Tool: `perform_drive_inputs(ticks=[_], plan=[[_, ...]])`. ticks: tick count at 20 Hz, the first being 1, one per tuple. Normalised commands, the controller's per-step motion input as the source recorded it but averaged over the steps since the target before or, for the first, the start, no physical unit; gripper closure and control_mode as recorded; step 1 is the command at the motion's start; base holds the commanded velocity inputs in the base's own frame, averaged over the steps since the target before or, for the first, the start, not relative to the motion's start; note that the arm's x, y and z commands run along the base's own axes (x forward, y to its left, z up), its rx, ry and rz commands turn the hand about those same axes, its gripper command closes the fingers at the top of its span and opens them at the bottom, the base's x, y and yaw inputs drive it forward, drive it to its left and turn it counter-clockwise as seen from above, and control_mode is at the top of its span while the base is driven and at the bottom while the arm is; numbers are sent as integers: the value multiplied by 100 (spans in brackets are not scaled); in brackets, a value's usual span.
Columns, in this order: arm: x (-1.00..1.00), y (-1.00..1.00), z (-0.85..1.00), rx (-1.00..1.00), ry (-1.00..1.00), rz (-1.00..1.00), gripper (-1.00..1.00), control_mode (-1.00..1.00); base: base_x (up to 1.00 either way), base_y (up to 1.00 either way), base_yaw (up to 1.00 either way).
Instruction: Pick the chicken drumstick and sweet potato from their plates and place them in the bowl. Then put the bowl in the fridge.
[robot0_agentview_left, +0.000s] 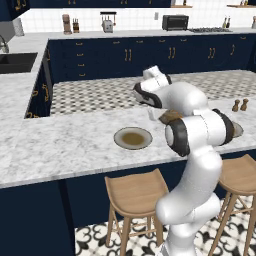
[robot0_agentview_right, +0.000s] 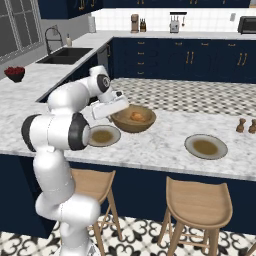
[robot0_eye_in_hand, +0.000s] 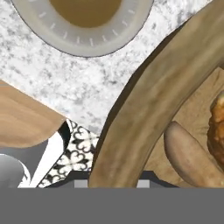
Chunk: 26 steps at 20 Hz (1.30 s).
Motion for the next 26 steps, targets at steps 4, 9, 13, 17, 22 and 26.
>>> perform_drive_inputs(ticks=[4,9,13,17,22,26], plan=[[-60,62,58,3,-17,48,100,-100,0,0,0],[-75,33,56,9,-9,53,100,-100,0,0,0],[-99,14,50,13,0,57,100,-100,0,0,0],[-100,20,45,9,-5,39,100,-100,0,0,0],[-83,41,28,-18,-26,1,100,-100,0,0,0],[-11,38,37,-21,-3,2,100,-100,0,0,0]])
